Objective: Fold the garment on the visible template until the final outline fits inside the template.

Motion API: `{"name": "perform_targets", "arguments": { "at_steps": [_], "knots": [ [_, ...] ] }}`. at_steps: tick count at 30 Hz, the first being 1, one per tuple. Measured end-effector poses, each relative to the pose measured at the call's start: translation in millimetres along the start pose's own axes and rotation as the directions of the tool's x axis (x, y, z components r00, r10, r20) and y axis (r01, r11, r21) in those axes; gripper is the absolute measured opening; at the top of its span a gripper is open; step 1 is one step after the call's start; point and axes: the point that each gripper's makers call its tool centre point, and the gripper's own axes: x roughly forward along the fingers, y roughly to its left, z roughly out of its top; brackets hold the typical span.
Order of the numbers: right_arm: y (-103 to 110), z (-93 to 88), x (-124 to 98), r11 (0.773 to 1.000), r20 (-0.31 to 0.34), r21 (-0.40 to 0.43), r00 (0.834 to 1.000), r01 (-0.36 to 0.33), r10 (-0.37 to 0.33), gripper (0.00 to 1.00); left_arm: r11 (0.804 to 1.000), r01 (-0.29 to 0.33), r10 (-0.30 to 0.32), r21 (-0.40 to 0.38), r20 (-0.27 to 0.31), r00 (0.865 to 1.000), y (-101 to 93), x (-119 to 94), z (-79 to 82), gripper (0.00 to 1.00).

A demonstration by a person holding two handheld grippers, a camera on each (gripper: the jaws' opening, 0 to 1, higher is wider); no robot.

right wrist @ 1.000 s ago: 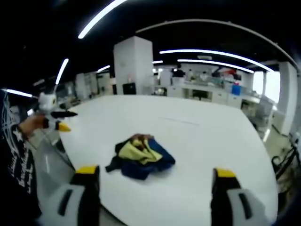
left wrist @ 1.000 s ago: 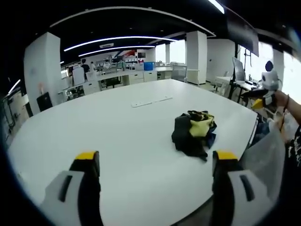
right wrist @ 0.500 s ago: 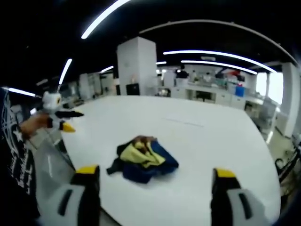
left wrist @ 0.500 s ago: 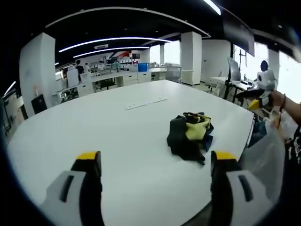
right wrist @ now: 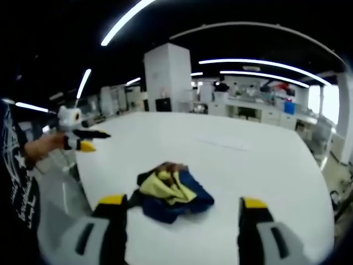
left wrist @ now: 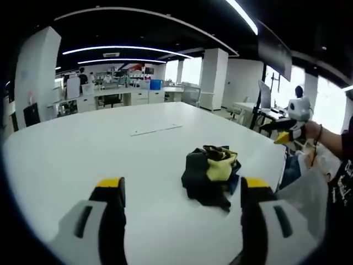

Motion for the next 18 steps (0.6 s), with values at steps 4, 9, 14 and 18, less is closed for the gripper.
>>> {"name": "perform_targets", "arguments": {
  "at_steps": [4,9,14,18],
  "knots": [
    [-2.9,1.8,9.8,1.0,-0.007,-0.002,1.0,-0.014,0.014,0.71,0.999,0.031,-0.031,0.014,-0.015,0.999,-1.9,14.2,-1.9,0.79],
    [-2.6,5.7,23.7,0.999,-0.003,0.0,0.999,-0.049,0.049,0.62,0.996,0.081,-0.079,0.037,-0.056,0.995,-10.6,33.8,-8.8,0.75],
    [-4.2,9.1,39.4,0.997,-0.013,-0.003,0.997,-0.074,0.074,0.57,0.991,0.123,-0.119,0.045,-0.084,0.989,-13.5,52.3,-15.8,0.72],
    [-6.5,8.2,53.6,0.995,-0.041,-0.026,0.995,-0.097,0.095,0.54,0.989,0.139,-0.134,0.05,-0.084,0.987,-10.9,65.6,-14.1,0.67]
  ]
}}
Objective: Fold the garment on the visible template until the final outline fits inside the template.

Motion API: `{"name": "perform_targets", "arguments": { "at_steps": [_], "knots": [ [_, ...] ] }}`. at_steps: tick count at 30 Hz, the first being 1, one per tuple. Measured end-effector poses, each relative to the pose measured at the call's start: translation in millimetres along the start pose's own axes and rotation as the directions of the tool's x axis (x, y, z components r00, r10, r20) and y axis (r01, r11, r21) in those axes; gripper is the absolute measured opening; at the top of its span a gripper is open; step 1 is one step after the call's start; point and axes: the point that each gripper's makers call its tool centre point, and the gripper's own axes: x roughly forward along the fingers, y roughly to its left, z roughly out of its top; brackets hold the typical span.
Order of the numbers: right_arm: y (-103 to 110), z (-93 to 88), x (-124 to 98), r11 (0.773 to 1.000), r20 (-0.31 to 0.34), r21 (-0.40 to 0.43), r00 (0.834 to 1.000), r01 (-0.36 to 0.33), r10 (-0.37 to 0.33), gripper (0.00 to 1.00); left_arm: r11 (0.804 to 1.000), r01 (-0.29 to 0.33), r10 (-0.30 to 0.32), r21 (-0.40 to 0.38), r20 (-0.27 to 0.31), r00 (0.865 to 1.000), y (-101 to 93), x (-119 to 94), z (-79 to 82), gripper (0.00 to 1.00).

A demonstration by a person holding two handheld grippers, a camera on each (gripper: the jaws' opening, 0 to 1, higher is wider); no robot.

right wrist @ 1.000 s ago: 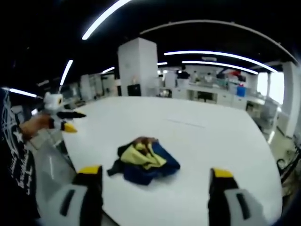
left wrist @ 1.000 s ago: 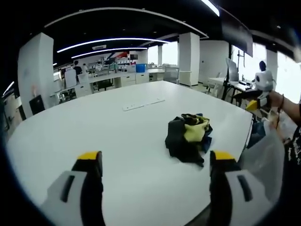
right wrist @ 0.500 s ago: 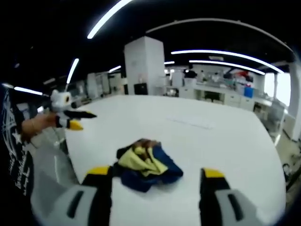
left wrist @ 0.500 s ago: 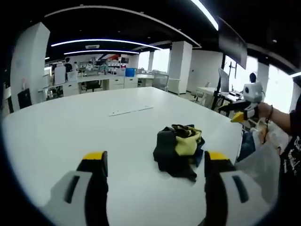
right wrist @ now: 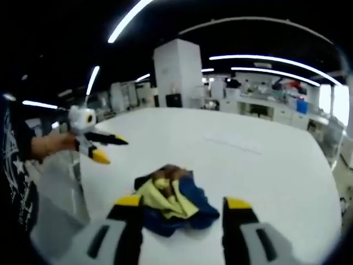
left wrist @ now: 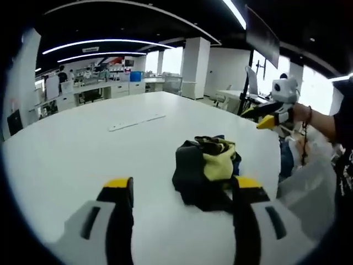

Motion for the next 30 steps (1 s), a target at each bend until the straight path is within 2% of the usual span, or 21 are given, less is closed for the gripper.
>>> {"name": "perform_targets", "arguments": {
  "at_steps": [9,15,20,25,30],
  "knots": [
    [-7.2,-1.5,28.9,0.999,-0.037,-0.021,0.998,-0.044,0.043,0.44,0.999,0.03,-0.03,-0.014,0.031,0.999,3.4,30.3,15.0,0.53],
    [-12.3,-4.8,44.8,0.997,-0.052,-0.015,0.996,-0.075,0.074,0.39,0.998,0.051,-0.049,-0.041,0.046,0.998,8.2,52.9,17.3,0.46],
    [-16.3,-11.3,58.3,0.996,-0.075,-0.022,0.993,-0.088,0.086,0.37,0.997,0.071,-0.071,-0.006,0.028,0.997,4.4,73.0,14.4,0.45],
    [-14.5,-18.4,69.5,0.993,-0.099,-0.015,0.989,-0.113,0.111,0.33,0.995,0.102,-0.102,-0.006,0.015,0.995,1.2,88.5,11.4,0.44],
    [-11.9,-27.2,77.6,0.991,-0.124,-0.006,0.983,-0.134,0.132,0.31,0.994,0.097,-0.097,-0.05,0.001,0.995,12.4,99.6,3.2,0.39]
  ]
}}
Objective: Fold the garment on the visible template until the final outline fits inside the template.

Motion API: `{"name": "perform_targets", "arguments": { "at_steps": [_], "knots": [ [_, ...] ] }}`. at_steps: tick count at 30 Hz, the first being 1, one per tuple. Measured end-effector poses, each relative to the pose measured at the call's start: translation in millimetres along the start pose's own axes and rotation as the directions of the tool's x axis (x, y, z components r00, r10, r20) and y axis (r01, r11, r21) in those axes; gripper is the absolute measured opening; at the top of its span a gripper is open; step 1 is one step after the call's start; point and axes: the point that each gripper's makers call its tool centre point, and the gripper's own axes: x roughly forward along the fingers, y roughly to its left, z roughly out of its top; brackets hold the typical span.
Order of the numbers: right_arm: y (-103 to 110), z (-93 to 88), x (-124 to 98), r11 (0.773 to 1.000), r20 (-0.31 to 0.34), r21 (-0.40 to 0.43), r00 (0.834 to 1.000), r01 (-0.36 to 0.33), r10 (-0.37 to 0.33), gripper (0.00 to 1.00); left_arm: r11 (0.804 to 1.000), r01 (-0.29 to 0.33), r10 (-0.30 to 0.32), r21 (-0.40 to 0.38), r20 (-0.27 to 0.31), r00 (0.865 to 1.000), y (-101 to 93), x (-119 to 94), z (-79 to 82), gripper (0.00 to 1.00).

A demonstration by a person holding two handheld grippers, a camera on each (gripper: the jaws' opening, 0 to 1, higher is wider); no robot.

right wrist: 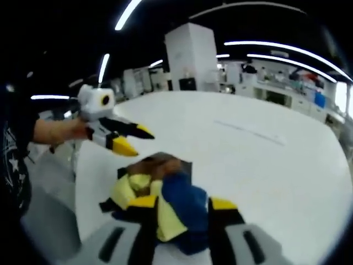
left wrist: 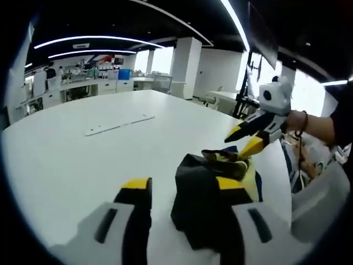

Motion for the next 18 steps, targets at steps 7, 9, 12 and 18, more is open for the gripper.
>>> {"name": "perform_targets", "arguments": {
  "at_steps": [7,9,12,18],
  "knots": [
    [3.1,-11.1,5.1,1.0,-0.02,0.025,1.0,-0.012,0.012,0.26,1.0,0.025,-0.026,-0.018,-0.037,0.999,-2.1,14.8,-13.0,0.37],
    [3.8,-15.1,5.0,1.0,-0.031,0.021,1.0,-0.005,0.005,0.25,0.999,0.04,-0.042,-0.034,-0.037,0.998,-7.0,17.7,-14.8,0.35],
    [6.4,-19.0,3.0,1.0,-0.026,0.028,1.0,0.005,-0.005,0.22,0.997,0.051,-0.054,-0.054,-0.04,0.998,-10.2,20.7,-18.7,0.32],
    [9.1,-26.8,-2.3,0.999,-0.036,-0.018,0.999,0.038,-0.039,0.15,0.991,0.117,-0.12,-0.071,-0.049,0.992,-26.1,23.7,-21.7,0.26]
  ]
}}
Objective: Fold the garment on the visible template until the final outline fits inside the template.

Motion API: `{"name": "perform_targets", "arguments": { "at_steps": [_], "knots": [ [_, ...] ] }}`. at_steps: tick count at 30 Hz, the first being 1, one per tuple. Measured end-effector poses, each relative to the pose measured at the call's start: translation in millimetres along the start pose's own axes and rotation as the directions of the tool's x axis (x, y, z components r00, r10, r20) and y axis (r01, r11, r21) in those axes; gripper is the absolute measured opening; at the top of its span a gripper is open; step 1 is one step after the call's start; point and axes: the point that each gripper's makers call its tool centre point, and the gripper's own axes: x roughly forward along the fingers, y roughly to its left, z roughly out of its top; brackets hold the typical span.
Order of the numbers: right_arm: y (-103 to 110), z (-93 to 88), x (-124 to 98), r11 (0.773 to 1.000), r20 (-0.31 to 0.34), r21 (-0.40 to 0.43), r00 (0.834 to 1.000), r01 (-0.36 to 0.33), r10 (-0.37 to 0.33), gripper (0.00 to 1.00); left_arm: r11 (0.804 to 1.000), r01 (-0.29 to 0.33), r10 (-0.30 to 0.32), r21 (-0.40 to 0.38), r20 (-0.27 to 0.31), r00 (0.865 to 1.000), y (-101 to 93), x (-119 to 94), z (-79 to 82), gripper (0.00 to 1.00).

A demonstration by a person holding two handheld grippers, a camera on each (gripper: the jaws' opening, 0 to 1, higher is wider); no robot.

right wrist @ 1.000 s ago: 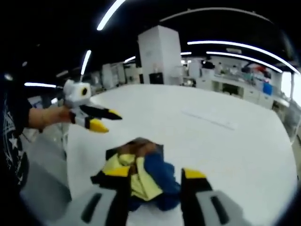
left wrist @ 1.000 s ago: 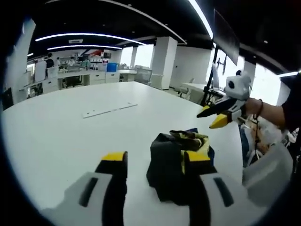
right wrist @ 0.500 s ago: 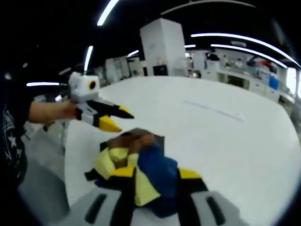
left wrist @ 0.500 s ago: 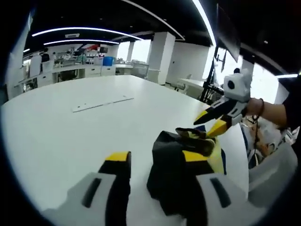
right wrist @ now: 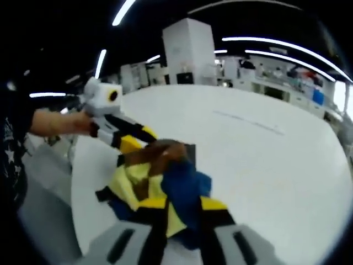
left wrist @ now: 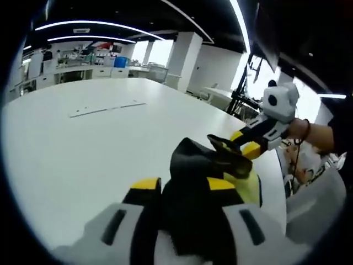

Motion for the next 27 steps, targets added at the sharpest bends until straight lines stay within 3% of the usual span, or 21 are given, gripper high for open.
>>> {"name": "perform_targets", "arguments": {
  "at_steps": [8,15,24,27],
  "knots": [
    [6.5,-2.7,-4.1,1.0,0.001,-0.018,1.0,-0.004,0.004,0.07,0.998,0.063,-0.063,-0.003,-0.005,0.998,-11.9,5.2,-2.4,0.25],
    [9.7,-6.1,-6.0,1.0,-0.004,-0.013,1.0,-0.012,0.012,0.05,0.998,0.06,-0.059,0.003,-0.044,0.997,-13.9,10.9,-8.8,0.3],
    [10.0,-4.9,-7.0,1.0,0.006,-0.015,1.0,0.001,-0.001,0.04,0.988,0.062,-0.074,-0.144,-0.079,0.994,-8.2,8.1,-21.4,0.27],
    [10.5,-3.6,-8.8,1.0,0.014,-0.017,1.0,0.012,-0.012,0.02,0.985,0.068,-0.081,-0.161,-0.077,0.994,-8.5,7.1,-22.2,0.24]
  ]
}}
